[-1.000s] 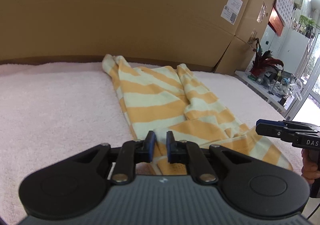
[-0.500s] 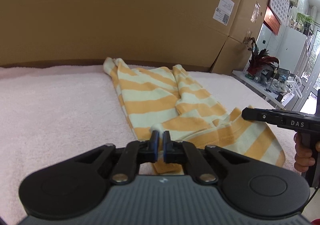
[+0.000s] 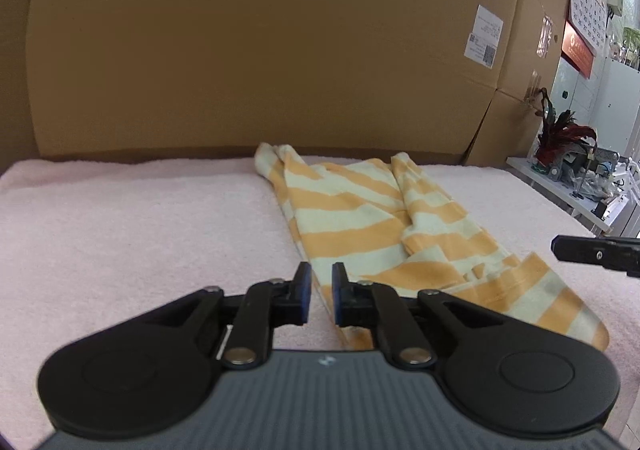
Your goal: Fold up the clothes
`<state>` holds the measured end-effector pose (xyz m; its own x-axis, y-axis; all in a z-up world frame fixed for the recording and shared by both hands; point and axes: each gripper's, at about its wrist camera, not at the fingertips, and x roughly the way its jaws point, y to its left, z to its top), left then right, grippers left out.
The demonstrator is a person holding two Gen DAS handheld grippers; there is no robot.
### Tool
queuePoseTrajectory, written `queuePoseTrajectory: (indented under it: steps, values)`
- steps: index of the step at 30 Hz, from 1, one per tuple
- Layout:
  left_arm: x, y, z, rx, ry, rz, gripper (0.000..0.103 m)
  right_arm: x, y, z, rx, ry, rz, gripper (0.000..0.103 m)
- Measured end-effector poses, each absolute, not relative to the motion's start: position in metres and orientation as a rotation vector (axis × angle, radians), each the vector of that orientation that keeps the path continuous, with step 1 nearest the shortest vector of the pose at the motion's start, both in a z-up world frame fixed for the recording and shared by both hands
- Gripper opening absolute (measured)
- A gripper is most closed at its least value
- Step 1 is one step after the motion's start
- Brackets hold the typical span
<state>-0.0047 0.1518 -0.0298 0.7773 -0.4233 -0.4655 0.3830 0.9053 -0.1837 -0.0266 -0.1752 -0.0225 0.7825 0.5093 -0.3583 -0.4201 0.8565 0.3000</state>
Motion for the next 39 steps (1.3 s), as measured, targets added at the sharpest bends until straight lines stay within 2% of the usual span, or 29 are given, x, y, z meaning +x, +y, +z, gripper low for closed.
queuePoseTrajectory:
  steps: [5,8,9,12,14,17,21,24,25,29,31,36,37,39]
  values:
    - [-0.038,0.126,-0.021,-0.1,0.506,-0.644,0.005,-0.013,-0.14,-0.029,0.085,0.523,0.539,0.015]
    - [-0.031,0.104,-0.039,-0.061,0.585,-0.618,0.016,0.005,-0.137,-0.038,0.078,0.565,0.454,0.007]
    - [-0.024,0.102,-0.046,-0.048,0.617,-0.571,0.015,0.009,-0.138,-0.04,0.093,0.569,0.434,0.0]
    - [-0.014,0.112,-0.05,-0.133,0.641,-0.575,0.017,0.014,-0.144,-0.043,0.121,0.571,0.367,0.0]
    - [-0.017,0.116,-0.047,-0.148,0.627,-0.574,0.016,0.006,-0.151,-0.041,0.165,0.548,0.38,0.007]
    - [-0.026,0.123,-0.04,-0.138,0.546,-0.572,0.01,-0.012,-0.148,-0.033,0.189,0.495,0.514,0.008]
    - [-0.009,0.129,-0.049,-0.165,0.572,-0.504,0.009,-0.012,-0.132,-0.038,0.174,0.545,0.594,0.011]
    - [-0.012,0.136,-0.043,-0.185,0.551,-0.494,0.007,-0.004,-0.135,-0.046,0.219,0.581,0.524,0.007]
    - [-0.018,0.141,-0.038,-0.192,0.531,-0.498,0.007,-0.006,-0.139,-0.045,0.229,0.572,0.52,0.009]
    - [-0.04,0.166,-0.03,-0.243,0.513,-0.499,0.022,-0.025,-0.151,-0.035,0.203,0.507,0.503,0.016]
    - [-0.044,0.171,-0.036,-0.264,0.544,-0.51,0.022,-0.031,-0.16,-0.035,0.221,0.498,0.489,0.02]
    - [-0.034,0.159,-0.049,-0.247,0.601,-0.482,0.021,-0.036,-0.165,-0.04,0.209,0.513,0.471,0.02]
    - [-0.03,0.156,-0.052,-0.25,0.61,-0.479,0.021,-0.038,-0.164,-0.04,0.203,0.51,0.469,0.02]
    - [-0.027,0.153,-0.052,-0.259,0.602,-0.489,0.014,-0.041,-0.165,-0.04,0.199,0.504,0.463,0.021]
